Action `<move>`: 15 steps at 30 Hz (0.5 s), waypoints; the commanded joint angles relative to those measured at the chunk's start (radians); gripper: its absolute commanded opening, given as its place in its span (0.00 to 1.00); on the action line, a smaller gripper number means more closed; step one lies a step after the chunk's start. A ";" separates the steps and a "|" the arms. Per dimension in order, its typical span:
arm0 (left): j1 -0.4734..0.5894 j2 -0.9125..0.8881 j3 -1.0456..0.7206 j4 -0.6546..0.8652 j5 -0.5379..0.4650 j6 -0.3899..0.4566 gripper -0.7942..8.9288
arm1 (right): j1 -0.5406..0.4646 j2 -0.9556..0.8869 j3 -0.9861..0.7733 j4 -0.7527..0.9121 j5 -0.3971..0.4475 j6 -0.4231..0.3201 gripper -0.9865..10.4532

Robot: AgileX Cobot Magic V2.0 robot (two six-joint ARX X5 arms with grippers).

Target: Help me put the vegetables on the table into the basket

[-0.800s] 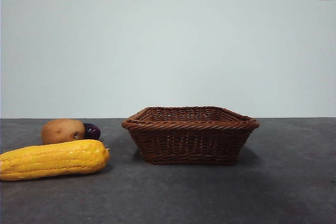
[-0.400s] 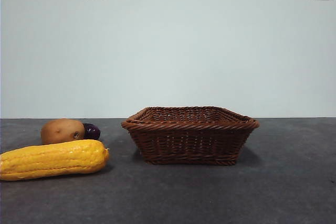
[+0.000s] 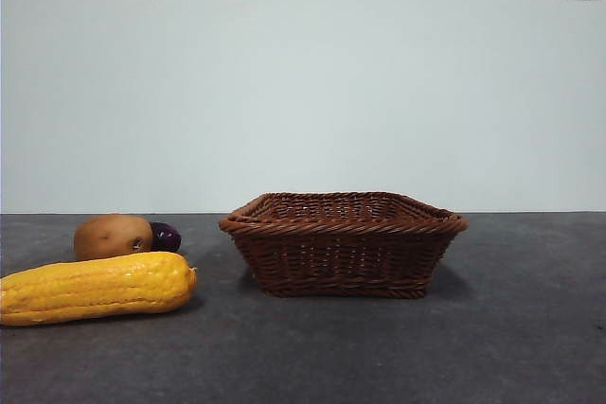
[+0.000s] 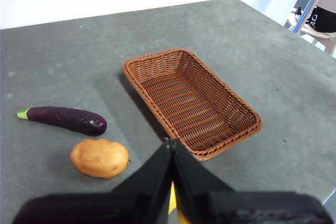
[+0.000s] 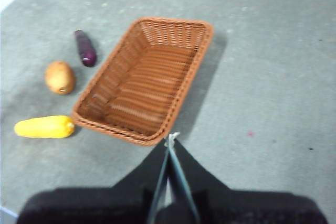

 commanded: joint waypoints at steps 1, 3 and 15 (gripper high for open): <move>-0.004 0.000 0.006 0.000 0.006 0.023 0.08 | 0.001 -0.002 0.006 -0.004 -0.008 -0.011 0.09; -0.004 0.000 0.006 0.000 0.011 0.023 0.08 | 0.001 -0.002 0.006 -0.007 -0.008 -0.011 0.09; -0.004 0.019 0.006 0.003 0.053 0.022 0.77 | 0.001 -0.002 0.006 -0.009 -0.048 0.000 0.59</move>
